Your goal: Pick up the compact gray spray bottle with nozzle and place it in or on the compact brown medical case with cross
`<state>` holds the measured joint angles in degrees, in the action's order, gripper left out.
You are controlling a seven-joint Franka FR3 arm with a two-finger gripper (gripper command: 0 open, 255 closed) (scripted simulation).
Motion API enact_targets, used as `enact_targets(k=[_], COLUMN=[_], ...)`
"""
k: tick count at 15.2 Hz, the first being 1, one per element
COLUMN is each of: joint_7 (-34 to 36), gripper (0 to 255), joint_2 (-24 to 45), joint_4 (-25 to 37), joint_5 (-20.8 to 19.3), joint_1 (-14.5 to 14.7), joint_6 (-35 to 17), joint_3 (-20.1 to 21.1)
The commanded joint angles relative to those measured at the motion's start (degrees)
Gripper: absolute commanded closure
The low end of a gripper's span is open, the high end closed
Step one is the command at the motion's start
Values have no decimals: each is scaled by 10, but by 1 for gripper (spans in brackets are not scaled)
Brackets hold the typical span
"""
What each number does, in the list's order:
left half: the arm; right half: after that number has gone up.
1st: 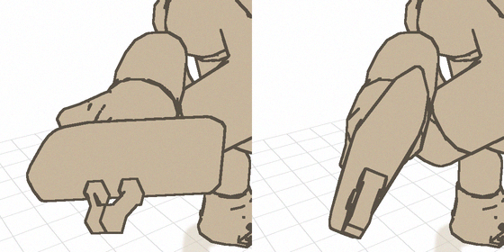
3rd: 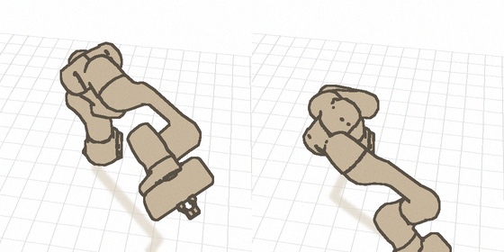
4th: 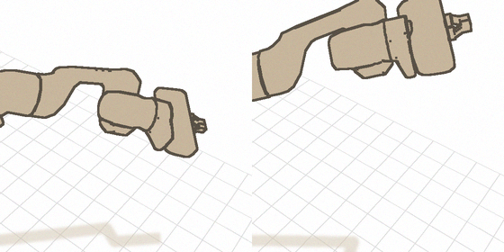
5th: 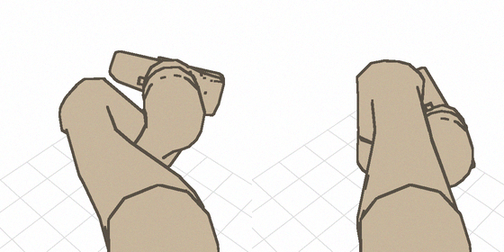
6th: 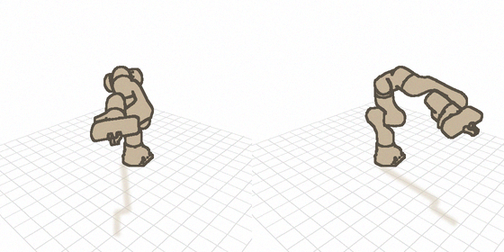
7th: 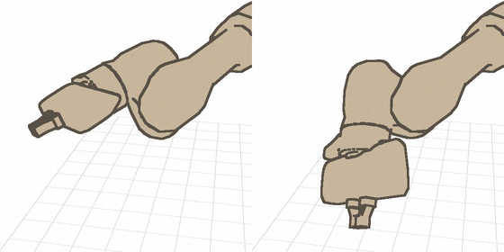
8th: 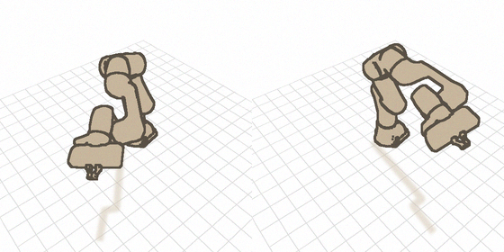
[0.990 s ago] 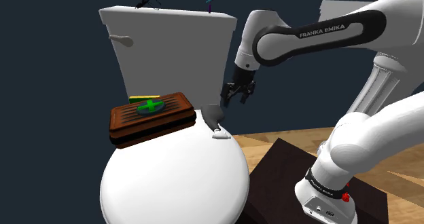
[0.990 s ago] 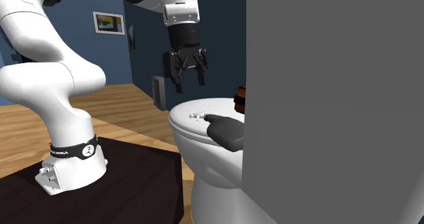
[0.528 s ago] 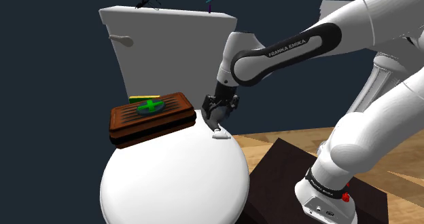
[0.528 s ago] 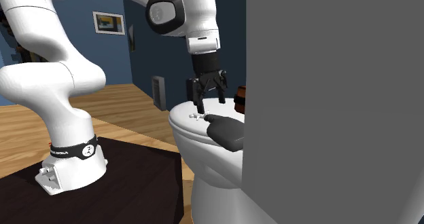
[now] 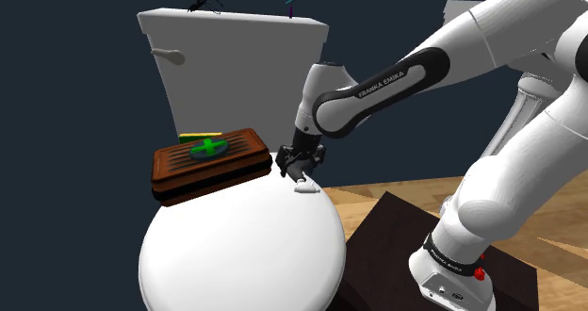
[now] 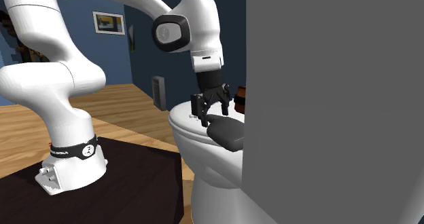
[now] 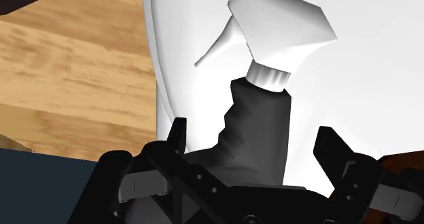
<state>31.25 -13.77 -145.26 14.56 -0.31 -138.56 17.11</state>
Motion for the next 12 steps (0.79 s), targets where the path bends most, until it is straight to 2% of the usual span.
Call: enact_targets(k=[1,7,8,12], joint_7=[-1,-1,-1,-1], gripper=[0,0,255,255], joint_2=[5,5,5,2], joint_4=[-2,-2,-2,-5], joint_5=[0,0,0,1], joint_1=[0,0,0,1], joint_6=[-8,-8,-8,-7], joint_3=[1,1,1,0])
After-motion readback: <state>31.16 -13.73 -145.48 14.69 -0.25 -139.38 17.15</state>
